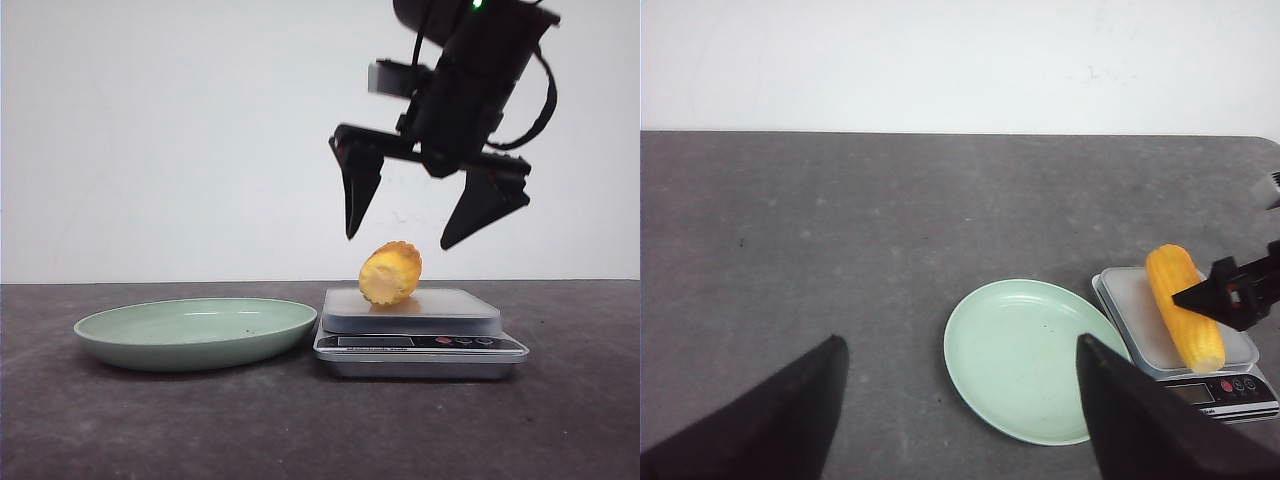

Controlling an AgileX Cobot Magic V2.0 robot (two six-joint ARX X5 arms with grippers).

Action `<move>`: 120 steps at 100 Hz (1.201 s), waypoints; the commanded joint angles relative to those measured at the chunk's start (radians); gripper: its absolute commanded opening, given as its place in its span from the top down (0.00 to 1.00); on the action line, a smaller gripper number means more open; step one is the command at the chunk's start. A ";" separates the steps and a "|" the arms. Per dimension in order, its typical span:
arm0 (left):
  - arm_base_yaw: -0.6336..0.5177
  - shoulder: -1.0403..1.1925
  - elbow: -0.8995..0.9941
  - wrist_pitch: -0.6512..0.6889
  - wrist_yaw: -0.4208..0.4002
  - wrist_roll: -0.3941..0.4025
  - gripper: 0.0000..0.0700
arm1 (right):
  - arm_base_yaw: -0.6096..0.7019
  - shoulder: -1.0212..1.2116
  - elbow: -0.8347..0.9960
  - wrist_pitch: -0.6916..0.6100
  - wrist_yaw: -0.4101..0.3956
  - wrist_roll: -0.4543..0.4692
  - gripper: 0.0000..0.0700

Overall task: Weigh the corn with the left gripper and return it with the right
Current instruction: 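Lower the right gripper onto the corn on the scale and grasp it, then lift the corn with the right gripper and lower it onto the plate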

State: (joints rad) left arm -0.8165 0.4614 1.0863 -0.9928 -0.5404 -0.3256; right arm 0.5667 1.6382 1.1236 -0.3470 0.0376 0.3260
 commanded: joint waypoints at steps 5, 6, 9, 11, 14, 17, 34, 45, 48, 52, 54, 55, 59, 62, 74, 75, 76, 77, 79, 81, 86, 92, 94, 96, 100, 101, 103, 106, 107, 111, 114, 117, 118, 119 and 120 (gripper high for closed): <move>-0.010 0.002 0.011 0.003 0.002 0.003 0.38 | 0.006 0.039 0.018 0.005 0.003 0.038 0.03; -0.009 0.002 0.011 0.002 0.002 0.003 0.38 | 0.006 0.040 0.018 0.003 0.004 0.040 0.04; -0.009 0.002 0.011 -0.002 0.002 0.003 0.38 | 0.006 0.045 0.018 0.002 0.003 0.044 0.09; -0.010 0.002 0.011 -0.004 0.002 0.003 0.38 | 0.006 0.050 0.018 0.002 0.000 0.048 0.12; -0.009 0.002 0.011 -0.007 0.002 0.003 0.38 | 0.008 0.053 0.018 0.001 -0.009 0.053 0.18; -0.009 0.002 0.011 -0.010 0.002 0.003 0.38 | 0.008 0.055 0.018 -0.002 -0.012 0.058 0.25; -0.009 0.002 0.011 -0.029 0.001 0.003 0.38 | 0.019 0.055 0.018 -0.002 -0.010 0.068 0.72; -0.009 0.002 0.011 -0.033 0.001 0.002 0.38 | 0.020 0.055 0.018 0.003 -0.010 0.068 1.00; -0.009 0.002 0.011 -0.034 0.001 0.003 0.38 | 0.020 0.055 0.018 0.003 -0.009 0.068 1.00; -0.009 0.002 0.011 -0.034 0.001 0.003 0.38 | 0.020 0.055 0.018 0.003 -0.008 0.068 1.00; -0.009 0.002 0.011 -0.034 0.001 0.003 0.38 | 0.020 0.055 0.018 0.003 -0.007 0.068 1.00; -0.009 0.002 0.011 -0.034 0.001 0.003 0.38 | 0.020 0.055 0.018 0.003 -0.007 0.068 1.00; -0.009 0.002 0.011 -0.034 0.001 0.003 0.38 | 0.020 0.054 0.018 0.003 -0.006 0.068 1.00; -0.009 0.002 0.011 -0.034 0.001 0.003 0.38 | 0.020 0.052 0.018 0.002 -0.006 0.068 1.00; -0.009 0.002 0.011 -0.033 0.001 0.003 0.38 | 0.021 0.011 0.018 -0.021 -0.007 0.055 1.00; -0.009 0.002 0.011 -0.033 0.001 0.003 0.38 | 0.021 0.005 0.018 -0.023 -0.007 0.054 1.00; -0.009 0.002 0.011 -0.033 0.002 0.003 0.38 | 0.022 0.000 0.018 -0.026 -0.007 0.052 1.00; -0.009 0.002 0.011 -0.033 0.001 0.003 0.38 | 0.023 -0.007 0.018 -0.028 -0.008 0.050 1.00; -0.010 0.002 0.011 -0.033 0.001 0.003 0.38 | 0.024 -0.021 0.018 -0.032 -0.009 0.046 1.00; -0.009 0.002 0.011 -0.033 0.001 0.003 0.38 | 0.027 -0.035 0.018 -0.036 -0.012 0.039 1.00; -0.009 0.002 0.011 -0.034 0.001 0.003 0.38 | 0.037 -0.076 0.018 -0.043 -0.022 0.019 1.00; -0.009 0.002 0.011 -0.036 0.002 0.003 0.38 | 0.051 -0.130 0.018 -0.051 -0.036 -0.003 1.00; -0.009 0.002 0.011 -0.037 0.002 0.003 0.38 | 0.057 -0.148 0.018 -0.051 -0.046 -0.011 1.00; -0.009 0.002 0.011 -0.038 0.002 0.003 0.38 | 0.064 -0.166 0.018 -0.051 -0.058 -0.017 1.00; -0.009 0.002 0.011 -0.040 0.002 0.002 0.38 | 0.079 -0.202 0.018 -0.051 -0.075 -0.020 1.00; -0.009 0.002 0.011 -0.040 0.002 0.002 0.38 | 0.084 -0.211 0.018 -0.050 -0.079 -0.020 1.00; -0.009 0.002 0.011 -0.040 0.002 0.002 0.38 | 0.093 -0.226 0.019 -0.050 -0.088 -0.020 1.00; -0.009 0.002 0.011 -0.040 0.002 0.002 0.38 | 0.108 -0.246 0.023 -0.049 -0.095 -0.020 1.00; -0.009 0.002 0.011 -0.040 0.001 0.002 0.38 | 0.113 -0.253 0.024 -0.049 -0.096 -0.020 1.00; -0.009 0.002 0.011 -0.040 0.001 -0.001 0.38 | 0.136 -0.272 0.035 -0.049 -0.096 -0.020 1.00; -0.009 0.002 0.011 -0.039 0.001 -0.001 0.38 | 0.155 -0.278 0.047 -0.048 -0.096 -0.020 1.00; -0.009 0.002 0.011 -0.039 0.001 -0.003 0.38 | 0.174 -0.280 0.062 -0.048 -0.093 -0.020 1.00; -0.009 0.002 0.011 -0.039 0.001 -0.004 0.38 | 0.181 -0.280 0.068 -0.049 -0.092 -0.020 1.00; -0.009 0.002 0.011 -0.039 0.001 -0.005 0.38 | 0.187 -0.280 0.073 -0.049 -0.092 -0.020 1.00; -0.009 0.002 0.011 -0.039 0.001 -0.005 0.38 | 0.193 -0.280 0.079 -0.049 -0.092 -0.019 1.00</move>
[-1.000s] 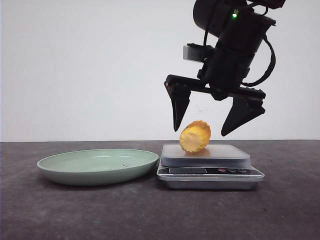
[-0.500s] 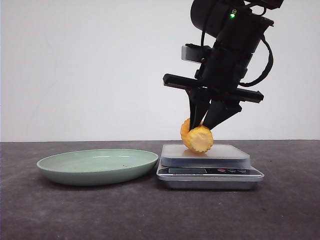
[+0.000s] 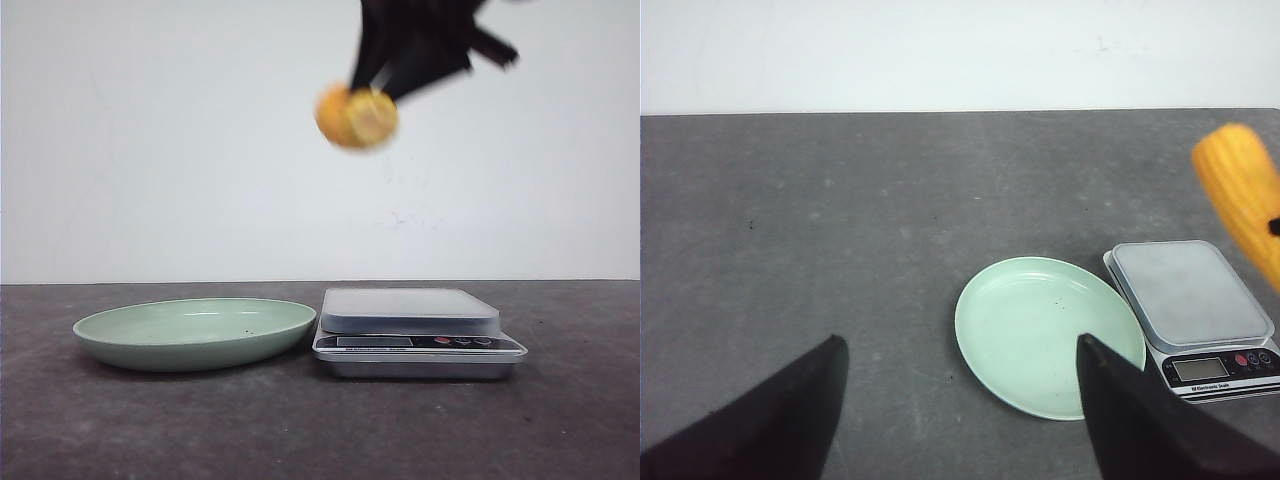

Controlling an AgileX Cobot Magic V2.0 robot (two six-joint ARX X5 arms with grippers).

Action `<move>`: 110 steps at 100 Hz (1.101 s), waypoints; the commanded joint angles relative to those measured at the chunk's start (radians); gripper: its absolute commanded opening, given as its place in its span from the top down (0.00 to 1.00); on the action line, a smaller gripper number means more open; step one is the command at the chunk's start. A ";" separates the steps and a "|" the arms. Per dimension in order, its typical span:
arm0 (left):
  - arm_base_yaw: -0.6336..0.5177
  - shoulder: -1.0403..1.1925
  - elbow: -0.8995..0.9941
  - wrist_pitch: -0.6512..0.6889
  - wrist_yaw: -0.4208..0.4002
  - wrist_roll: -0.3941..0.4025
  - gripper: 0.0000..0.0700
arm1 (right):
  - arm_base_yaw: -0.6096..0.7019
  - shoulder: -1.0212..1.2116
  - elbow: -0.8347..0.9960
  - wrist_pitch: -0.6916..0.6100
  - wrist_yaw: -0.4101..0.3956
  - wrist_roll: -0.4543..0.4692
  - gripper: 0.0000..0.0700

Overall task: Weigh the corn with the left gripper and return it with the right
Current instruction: 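Lift the corn with the right gripper and lower it onto the plate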

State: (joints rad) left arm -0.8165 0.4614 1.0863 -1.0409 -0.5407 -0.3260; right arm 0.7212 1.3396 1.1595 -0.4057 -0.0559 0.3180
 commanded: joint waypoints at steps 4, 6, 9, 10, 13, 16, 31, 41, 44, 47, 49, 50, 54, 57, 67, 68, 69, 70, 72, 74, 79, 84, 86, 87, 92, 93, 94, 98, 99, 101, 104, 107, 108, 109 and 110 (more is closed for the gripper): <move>-0.009 0.002 0.011 0.009 0.002 -0.009 0.38 | 0.060 0.021 0.066 0.013 0.005 -0.011 1.00; -0.009 0.002 0.011 0.009 0.002 -0.010 0.38 | 0.070 0.027 0.078 0.017 0.005 -0.011 1.00; -0.009 0.002 0.011 0.008 0.002 -0.016 0.38 | 0.086 0.040 0.098 0.024 0.010 -0.009 1.00; -0.009 0.002 0.011 0.008 0.002 -0.018 0.38 | 0.091 0.046 0.104 0.027 0.013 -0.008 1.00; -0.009 0.002 0.011 0.008 0.002 -0.023 0.38 | 0.106 0.065 0.124 0.037 0.026 -0.007 1.00; -0.009 0.002 0.011 0.008 0.002 -0.026 0.38 | 0.122 0.085 0.143 0.045 0.045 -0.007 1.00; -0.009 0.002 0.011 0.008 0.002 -0.031 0.38 | 0.148 0.208 0.230 0.076 0.083 0.003 1.00; -0.009 0.002 0.011 0.008 0.001 -0.032 0.38 | 0.152 0.307 0.274 0.081 0.082 0.024 1.00; -0.009 0.002 0.011 0.008 0.000 -0.032 0.38 | 0.152 0.336 0.282 0.082 0.083 0.031 1.00; -0.009 0.002 0.011 0.008 -0.002 -0.032 0.38 | 0.152 0.363 0.288 0.085 0.082 0.036 1.00; -0.009 0.002 0.011 0.009 -0.002 -0.032 0.38 | 0.152 0.380 0.290 0.086 0.083 0.038 1.00; -0.009 0.002 0.011 0.009 -0.002 -0.033 0.38 | 0.152 0.389 0.291 0.088 0.083 0.039 1.00; -0.009 0.002 0.011 0.009 -0.002 -0.035 0.38 | 0.151 0.419 0.291 0.092 0.082 0.047 1.00; -0.009 0.002 0.011 0.010 -0.002 -0.038 0.38 | 0.152 0.444 0.291 0.098 0.082 0.050 1.00; -0.009 0.002 0.011 0.010 -0.002 -0.050 0.38 | 0.151 0.515 0.291 0.106 0.082 0.066 1.00; -0.009 0.002 0.011 0.010 -0.002 -0.051 0.38 | 0.151 0.523 0.291 0.109 0.082 0.066 1.00; -0.009 0.002 0.011 0.010 -0.002 -0.052 0.38 | 0.151 0.530 0.291 0.111 0.082 0.066 1.00; -0.009 0.002 0.011 0.009 -0.002 -0.053 0.38 | 0.151 0.537 0.291 0.113 0.082 0.067 1.00; -0.009 0.002 0.011 0.009 -0.002 -0.053 0.38 | 0.150 0.549 0.291 0.113 0.083 0.069 1.00; -0.009 0.002 0.011 0.009 -0.002 -0.053 0.38 | 0.148 0.561 0.291 0.114 0.083 0.074 1.00; -0.009 0.002 0.011 0.009 -0.002 -0.054 0.38 | 0.145 0.592 0.291 0.116 0.082 0.090 1.00; -0.009 0.002 0.011 0.008 -0.002 -0.055 0.38 | 0.142 0.620 0.291 0.114 0.082 0.101 1.00; -0.009 0.002 0.011 0.008 -0.002 -0.056 0.38 | 0.140 0.628 0.291 0.114 0.082 0.103 1.00; -0.009 0.002 0.011 0.008 -0.002 -0.057 0.38 | 0.139 0.632 0.291 0.114 0.082 0.103 1.00; -0.009 0.002 0.011 0.008 -0.002 -0.058 0.38 | 0.138 0.655 0.291 0.114 0.082 0.112 1.00; -0.009 0.002 0.011 0.008 -0.002 -0.058 0.38 | 0.138 0.658 0.291 0.114 0.082 0.114 1.00; -0.009 0.002 0.011 0.008 -0.002 -0.058 0.38 | 0.138 0.662 0.291 0.115 0.082 0.116 1.00; -0.009 0.002 0.011 0.007 -0.002 -0.058 0.38 | 0.138 0.673 0.291 0.114 0.082 0.121 1.00; -0.009 0.002 0.011 0.007 -0.002 -0.058 0.38 | 0.138 0.676 0.291 0.115 0.082 0.121 1.00; -0.009 0.002 0.011 0.007 -0.002 -0.058 0.38 | 0.138 0.680 0.291 0.116 0.081 0.121 1.00; -0.009 0.002 0.011 0.007 -0.002 -0.058 0.38 | 0.138 0.681 0.291 0.113 0.080 0.124 0.98; -0.009 0.002 0.011 0.007 -0.002 -0.058 0.38 | 0.138 0.681 0.291 0.112 0.083 0.124 0.92; -0.009 0.002 0.011 0.006 -0.002 -0.058 0.38 | 0.138 0.681 0.291 0.113 0.083 0.123 0.88; -0.009 0.002 0.011 0.006 -0.002 -0.058 0.38 | 0.138 0.681 0.291 0.113 0.083 0.123 0.85; -0.009 0.002 0.011 0.006 -0.002 -0.058 0.38 | 0.138 0.681 0.291 0.114 0.083 0.123 0.82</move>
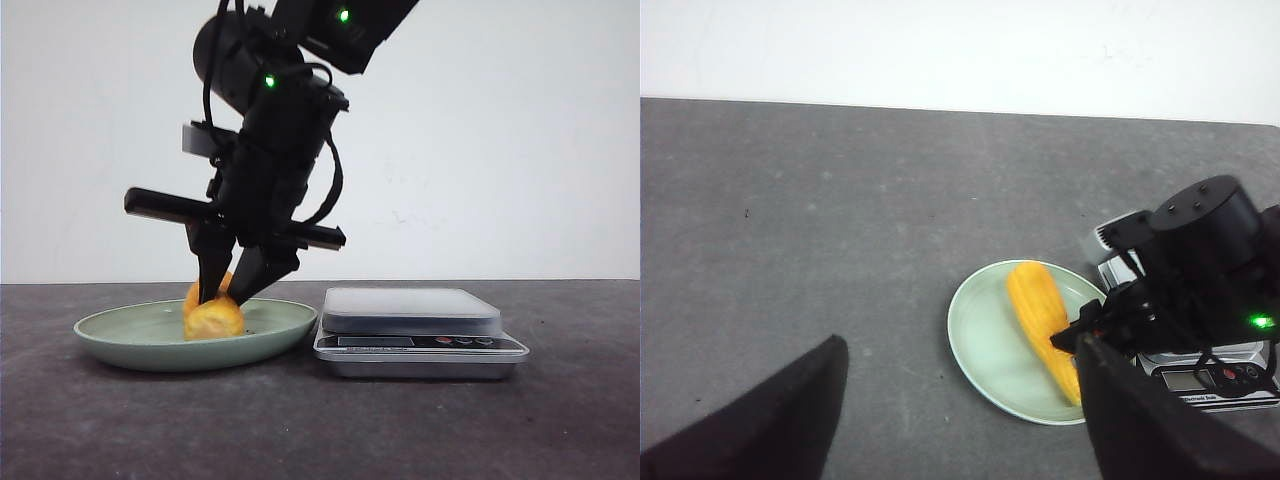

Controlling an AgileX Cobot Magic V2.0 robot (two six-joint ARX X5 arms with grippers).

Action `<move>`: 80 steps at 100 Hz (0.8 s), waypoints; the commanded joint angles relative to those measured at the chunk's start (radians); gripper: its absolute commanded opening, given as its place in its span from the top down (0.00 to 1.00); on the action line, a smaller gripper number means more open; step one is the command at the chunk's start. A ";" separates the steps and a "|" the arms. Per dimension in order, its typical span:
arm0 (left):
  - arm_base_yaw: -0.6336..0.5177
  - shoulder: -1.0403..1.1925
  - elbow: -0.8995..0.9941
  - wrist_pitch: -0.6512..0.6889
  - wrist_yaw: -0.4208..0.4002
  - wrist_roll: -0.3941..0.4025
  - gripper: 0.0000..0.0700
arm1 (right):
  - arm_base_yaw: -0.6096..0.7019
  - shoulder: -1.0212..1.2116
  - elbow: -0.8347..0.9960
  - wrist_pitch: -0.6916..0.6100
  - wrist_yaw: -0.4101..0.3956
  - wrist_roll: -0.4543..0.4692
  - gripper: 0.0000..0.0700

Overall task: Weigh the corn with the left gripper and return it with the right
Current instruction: 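Lift the corn with the right gripper and lower it onto the plate, then open the right gripper and raise it away from the plate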

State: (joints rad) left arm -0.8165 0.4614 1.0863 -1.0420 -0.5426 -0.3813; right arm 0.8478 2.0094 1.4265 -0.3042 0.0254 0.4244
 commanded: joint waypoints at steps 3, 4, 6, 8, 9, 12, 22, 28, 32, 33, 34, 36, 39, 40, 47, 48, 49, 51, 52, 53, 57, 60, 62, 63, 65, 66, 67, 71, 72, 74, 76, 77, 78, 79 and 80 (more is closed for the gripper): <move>-0.009 0.002 0.011 0.005 0.000 -0.003 0.38 | 0.013 0.011 0.024 0.018 0.002 0.016 0.72; -0.009 0.002 0.011 0.005 0.000 -0.003 0.38 | 0.013 0.011 0.024 0.021 0.002 0.016 0.68; -0.009 0.002 0.011 0.005 0.000 -0.003 0.38 | 0.014 0.011 0.024 0.026 0.002 0.016 0.62; -0.009 0.002 0.011 0.004 0.000 -0.003 0.38 | 0.014 0.011 0.024 0.031 0.002 0.016 0.56; -0.009 0.002 0.011 0.004 0.000 -0.003 0.38 | 0.014 0.011 0.024 0.033 0.002 0.016 0.54; -0.009 0.002 0.011 0.004 0.000 -0.003 0.38 | 0.014 0.011 0.025 0.037 0.002 0.017 0.48; -0.009 0.002 0.011 0.003 0.000 -0.003 0.38 | 0.014 0.011 0.025 0.040 0.001 0.016 0.44; -0.009 0.002 0.011 0.003 0.000 -0.002 0.38 | 0.013 0.011 0.025 0.039 0.001 0.016 0.43; -0.009 0.002 0.011 0.003 0.000 -0.002 0.38 | 0.013 0.011 0.025 0.043 0.002 0.014 0.41; -0.009 0.002 0.011 0.003 0.000 -0.002 0.38 | 0.013 0.011 0.025 0.043 0.002 0.013 0.41; -0.009 0.002 0.011 0.003 0.000 -0.002 0.38 | 0.013 0.011 0.025 0.043 0.002 0.013 0.40; -0.009 0.002 0.011 0.003 0.000 -0.002 0.38 | 0.014 0.011 0.025 0.045 0.002 0.013 0.38; -0.009 0.002 0.011 0.002 -0.001 -0.002 0.38 | 0.014 0.011 0.026 0.050 0.001 0.013 0.33; -0.009 0.002 0.011 0.002 -0.001 -0.002 0.38 | 0.014 0.010 0.027 0.050 0.000 0.012 0.32; -0.009 0.002 0.011 0.000 -0.006 -0.002 0.38 | 0.014 0.003 0.035 0.039 -0.001 0.000 0.21; -0.009 0.002 0.011 -0.001 -0.006 -0.002 0.38 | 0.014 0.001 0.037 0.036 0.000 -0.002 0.20; -0.009 0.002 0.011 -0.001 -0.007 -0.002 0.38 | 0.014 -0.002 0.039 0.033 0.000 -0.005 0.20; -0.009 0.002 0.011 -0.002 -0.008 -0.002 0.38 | 0.013 -0.005 0.043 0.025 0.000 -0.013 0.20; -0.009 0.002 0.011 -0.003 -0.008 -0.002 0.38 | 0.013 -0.008 0.045 0.021 0.000 -0.017 0.20; -0.009 0.002 0.011 -0.004 -0.008 -0.002 0.38 | 0.013 -0.011 0.048 0.016 0.001 -0.021 0.20; -0.009 0.002 0.011 -0.006 -0.008 -0.003 0.38 | 0.012 -0.025 0.057 -0.002 0.001 -0.039 0.20; -0.009 0.002 0.011 -0.008 -0.008 -0.003 0.38 | 0.011 -0.039 0.063 -0.013 0.002 -0.050 0.21; -0.009 0.002 0.011 -0.009 -0.008 -0.003 0.38 | 0.011 -0.049 0.066 -0.018 0.002 -0.060 0.21; -0.009 0.002 0.011 -0.010 -0.008 -0.003 0.38 | 0.011 -0.054 0.067 -0.020 0.002 -0.065 0.21; -0.009 0.002 0.011 -0.010 -0.008 -0.003 0.38 | 0.011 -0.065 0.069 -0.022 0.001 -0.073 0.21; -0.009 0.002 0.011 -0.011 -0.008 -0.003 0.38 | 0.011 -0.071 0.069 -0.023 0.001 -0.076 0.21; -0.009 0.002 0.011 -0.011 -0.008 -0.003 0.38 | 0.010 -0.078 0.069 -0.024 0.001 -0.079 0.22; -0.009 0.002 0.011 -0.011 -0.008 -0.003 0.38 | 0.003 -0.108 0.070 -0.030 0.001 -0.091 0.22; -0.009 0.002 0.011 -0.011 -0.009 -0.003 0.38 | 0.001 -0.116 0.070 -0.032 0.001 -0.094 0.22; -0.009 0.002 0.011 -0.011 -0.010 -0.003 0.38 | -0.003 -0.130 0.070 -0.034 0.001 -0.100 0.23; -0.009 0.002 0.011 -0.011 -0.011 -0.003 0.38 | -0.008 -0.145 0.070 -0.037 0.001 -0.108 0.24; -0.009 0.002 0.011 -0.011 -0.011 -0.004 0.38 | -0.010 -0.153 0.070 -0.039 0.001 -0.112 0.25; -0.009 0.002 0.011 -0.011 -0.011 -0.005 0.38 | -0.013 -0.160 0.070 -0.041 0.001 -0.116 0.26; -0.009 0.002 0.011 -0.011 -0.011 -0.005 0.38 | -0.016 -0.168 0.070 -0.043 0.001 -0.120 0.26; -0.009 0.002 0.011 -0.011 -0.011 -0.005 0.38 | -0.020 -0.177 0.070 -0.046 0.001 -0.124 0.27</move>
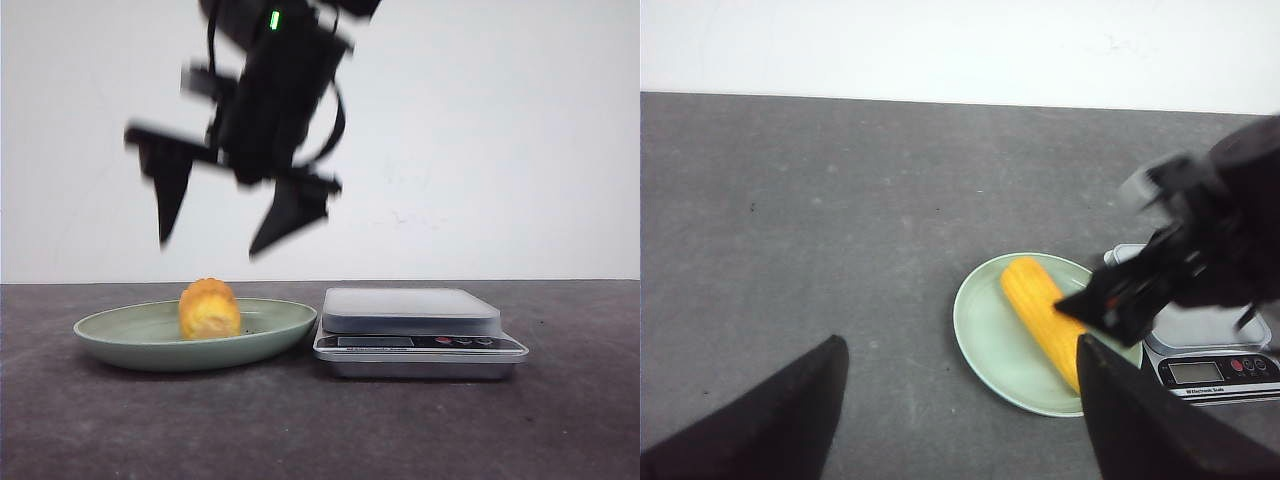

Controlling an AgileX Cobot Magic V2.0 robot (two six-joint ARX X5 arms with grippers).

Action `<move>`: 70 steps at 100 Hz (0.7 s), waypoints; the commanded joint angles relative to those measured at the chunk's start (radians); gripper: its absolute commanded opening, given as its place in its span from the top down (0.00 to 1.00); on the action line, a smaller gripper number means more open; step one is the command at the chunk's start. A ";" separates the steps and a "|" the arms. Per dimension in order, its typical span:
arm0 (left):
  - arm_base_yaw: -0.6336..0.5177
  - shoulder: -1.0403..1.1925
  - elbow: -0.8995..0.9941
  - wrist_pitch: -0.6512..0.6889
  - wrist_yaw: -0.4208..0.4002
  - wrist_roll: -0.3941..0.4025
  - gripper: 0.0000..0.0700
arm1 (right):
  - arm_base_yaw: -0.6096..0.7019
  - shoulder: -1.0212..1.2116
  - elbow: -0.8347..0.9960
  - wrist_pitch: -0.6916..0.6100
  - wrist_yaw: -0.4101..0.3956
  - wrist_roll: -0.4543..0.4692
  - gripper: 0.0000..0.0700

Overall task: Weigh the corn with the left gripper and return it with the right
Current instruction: 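Open the right gripper and raise it away from the plate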

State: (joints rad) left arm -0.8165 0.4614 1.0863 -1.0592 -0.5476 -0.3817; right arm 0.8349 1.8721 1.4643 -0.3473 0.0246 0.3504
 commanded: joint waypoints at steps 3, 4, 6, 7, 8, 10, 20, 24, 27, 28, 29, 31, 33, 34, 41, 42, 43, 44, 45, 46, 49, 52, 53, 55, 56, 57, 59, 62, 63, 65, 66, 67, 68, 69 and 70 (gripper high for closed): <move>-0.009 0.002 0.011 0.006 -0.007 -0.005 0.38 | -0.020 -0.064 0.032 -0.014 0.002 -0.064 0.30; -0.009 0.002 0.011 0.006 -0.007 -0.005 0.38 | -0.025 -0.072 0.032 -0.018 0.002 -0.071 0.31; -0.009 0.002 0.011 0.006 -0.007 -0.005 0.38 | -0.034 -0.088 0.032 -0.027 0.002 -0.081 0.32; -0.009 0.002 0.011 0.006 -0.007 -0.005 0.38 | -0.039 -0.095 0.032 -0.032 0.002 -0.086 0.33; -0.009 0.002 0.011 0.006 -0.008 -0.005 0.38 | -0.045 -0.104 0.032 -0.037 0.002 -0.092 0.33; -0.009 0.002 0.011 0.006 -0.009 -0.005 0.38 | -0.056 -0.122 0.032 -0.050 0.002 -0.103 0.33; -0.009 0.002 0.011 0.006 -0.010 -0.005 0.38 | -0.122 -0.207 0.032 -0.116 0.002 -0.155 0.33; -0.009 0.002 0.011 0.006 -0.010 -0.006 0.38 | -0.150 -0.242 0.032 -0.142 0.002 -0.174 0.33; -0.009 0.002 0.011 0.006 -0.010 -0.007 0.38 | -0.173 -0.269 0.032 -0.163 0.003 -0.187 0.33; -0.009 0.002 0.011 0.006 -0.010 -0.008 0.38 | -0.180 -0.278 0.032 -0.170 0.003 -0.191 0.33; -0.009 0.002 0.011 0.006 -0.010 -0.009 0.38 | -0.188 -0.286 0.032 -0.177 0.003 -0.196 0.33; -0.009 0.002 0.011 0.006 -0.010 -0.009 0.38 | -0.205 -0.305 0.032 -0.189 0.003 -0.206 0.33; -0.009 0.002 0.011 0.006 -0.010 -0.010 0.38 | -0.220 -0.323 0.032 -0.202 0.003 -0.213 0.33; -0.009 0.002 0.011 0.006 -0.010 -0.010 0.38 | -0.229 -0.332 0.032 -0.209 0.003 -0.217 0.33; -0.009 0.002 0.011 0.006 -0.010 -0.010 0.38 | -0.285 -0.397 0.032 -0.251 0.003 -0.247 0.33; -0.009 0.002 0.011 0.006 -0.010 -0.010 0.38 | -0.293 -0.407 0.032 -0.257 0.003 -0.251 0.33; -0.009 0.002 0.011 0.006 -0.010 -0.010 0.38 | -0.302 -0.417 0.032 -0.264 0.003 -0.255 0.33; -0.009 0.002 0.011 0.006 -0.010 -0.010 0.38 | -0.310 -0.427 0.032 -0.270 0.003 -0.258 0.33; -0.009 0.002 0.011 0.006 -0.010 -0.010 0.38 | -0.318 -0.437 0.032 -0.276 0.003 -0.260 0.33; -0.009 0.002 0.011 0.006 -0.010 -0.010 0.38 | -0.327 -0.446 0.032 -0.283 0.003 -0.261 0.33; -0.009 0.002 0.011 0.006 -0.010 -0.010 0.38 | -0.354 -0.481 0.032 -0.301 0.003 -0.262 0.33; -0.009 0.002 0.011 0.007 -0.010 -0.010 0.38 | -0.374 -0.507 0.032 -0.314 0.003 -0.264 0.33; -0.009 0.002 0.011 0.007 -0.010 -0.010 0.38 | -0.382 -0.517 0.031 -0.318 0.003 -0.265 0.33; -0.009 0.002 0.011 0.007 -0.010 -0.010 0.38 | -0.397 -0.538 0.031 -0.327 0.003 -0.269 0.33; -0.009 0.002 0.011 0.007 -0.010 -0.010 0.38 | -0.404 -0.549 0.031 -0.331 0.003 -0.271 0.33; -0.009 0.002 0.011 0.007 -0.010 -0.010 0.38 | -0.410 -0.559 0.031 -0.335 0.003 -0.273 0.33; -0.009 0.002 0.011 0.007 -0.010 -0.010 0.38 | -0.423 -0.582 0.031 -0.343 0.003 -0.277 0.33; -0.009 0.002 0.011 0.008 -0.010 -0.010 0.38 | -0.441 -0.614 0.029 -0.353 0.003 -0.285 0.33; -0.009 0.002 0.011 0.008 -0.010 -0.010 0.38 | -0.446 -0.625 0.029 -0.357 0.003 -0.288 0.33; -0.009 0.002 0.011 0.008 -0.010 -0.010 0.38 | -0.456 -0.648 0.029 -0.365 0.003 -0.295 0.33; -0.009 0.002 0.011 0.008 -0.010 -0.010 0.38 | -0.461 -0.660 0.029 -0.370 0.003 -0.300 0.33; -0.009 0.002 0.011 0.008 -0.010 -0.010 0.38 | -0.465 -0.670 0.029 -0.374 0.003 -0.304 0.33; -0.009 0.002 0.011 0.008 -0.010 -0.010 0.38 | -0.470 -0.682 0.029 -0.379 0.003 -0.308 0.33; -0.009 0.002 0.011 0.008 -0.010 -0.010 0.38 | -0.473 -0.692 0.029 -0.383 0.003 -0.312 0.33; -0.009 0.002 0.011 0.008 -0.010 -0.010 0.38 | -0.477 -0.703 0.029 -0.389 0.003 -0.315 0.33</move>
State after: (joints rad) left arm -0.8165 0.4614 1.0863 -1.0588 -0.5514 -0.3855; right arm 0.3664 1.2213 1.4765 -0.7181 0.0303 0.0803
